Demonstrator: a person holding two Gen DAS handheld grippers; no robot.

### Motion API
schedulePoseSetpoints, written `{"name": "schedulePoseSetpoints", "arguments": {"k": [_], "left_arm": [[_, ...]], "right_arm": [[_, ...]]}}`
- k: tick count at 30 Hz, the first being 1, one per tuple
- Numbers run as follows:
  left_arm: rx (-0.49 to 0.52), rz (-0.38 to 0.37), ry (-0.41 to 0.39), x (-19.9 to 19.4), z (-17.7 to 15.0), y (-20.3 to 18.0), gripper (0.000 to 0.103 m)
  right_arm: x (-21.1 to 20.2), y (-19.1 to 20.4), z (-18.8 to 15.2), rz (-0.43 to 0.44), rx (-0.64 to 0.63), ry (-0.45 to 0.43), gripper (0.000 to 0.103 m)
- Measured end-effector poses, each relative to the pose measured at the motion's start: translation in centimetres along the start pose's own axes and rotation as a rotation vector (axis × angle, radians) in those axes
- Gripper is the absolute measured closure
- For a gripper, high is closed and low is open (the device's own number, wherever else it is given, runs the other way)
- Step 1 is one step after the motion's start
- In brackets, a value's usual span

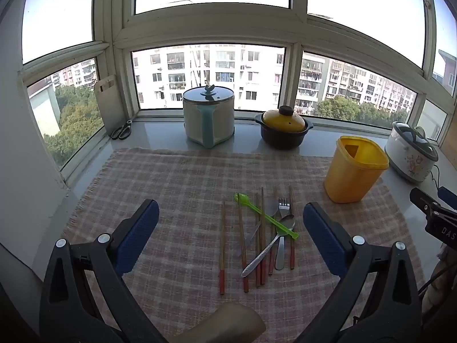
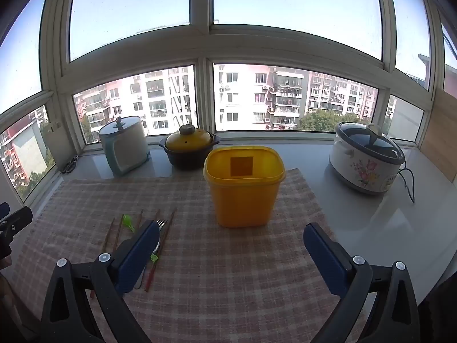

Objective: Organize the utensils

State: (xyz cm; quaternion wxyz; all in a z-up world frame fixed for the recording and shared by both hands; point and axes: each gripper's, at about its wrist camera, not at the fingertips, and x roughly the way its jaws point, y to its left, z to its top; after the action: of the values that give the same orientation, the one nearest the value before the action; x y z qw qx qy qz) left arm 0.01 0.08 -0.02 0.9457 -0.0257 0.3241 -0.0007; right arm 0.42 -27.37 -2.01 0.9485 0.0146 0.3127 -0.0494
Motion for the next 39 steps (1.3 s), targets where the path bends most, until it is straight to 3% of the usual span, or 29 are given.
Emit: {"name": "schedulePoseSetpoints", "arguments": {"k": [39], "left_arm": [[0.006, -0.002, -0.022, -0.19, 0.71, -0.24, 0.000]], "right_arm": [[-0.14, -0.09, 0.06, 0.003, -0.002, -0.002, 0.001]]}}
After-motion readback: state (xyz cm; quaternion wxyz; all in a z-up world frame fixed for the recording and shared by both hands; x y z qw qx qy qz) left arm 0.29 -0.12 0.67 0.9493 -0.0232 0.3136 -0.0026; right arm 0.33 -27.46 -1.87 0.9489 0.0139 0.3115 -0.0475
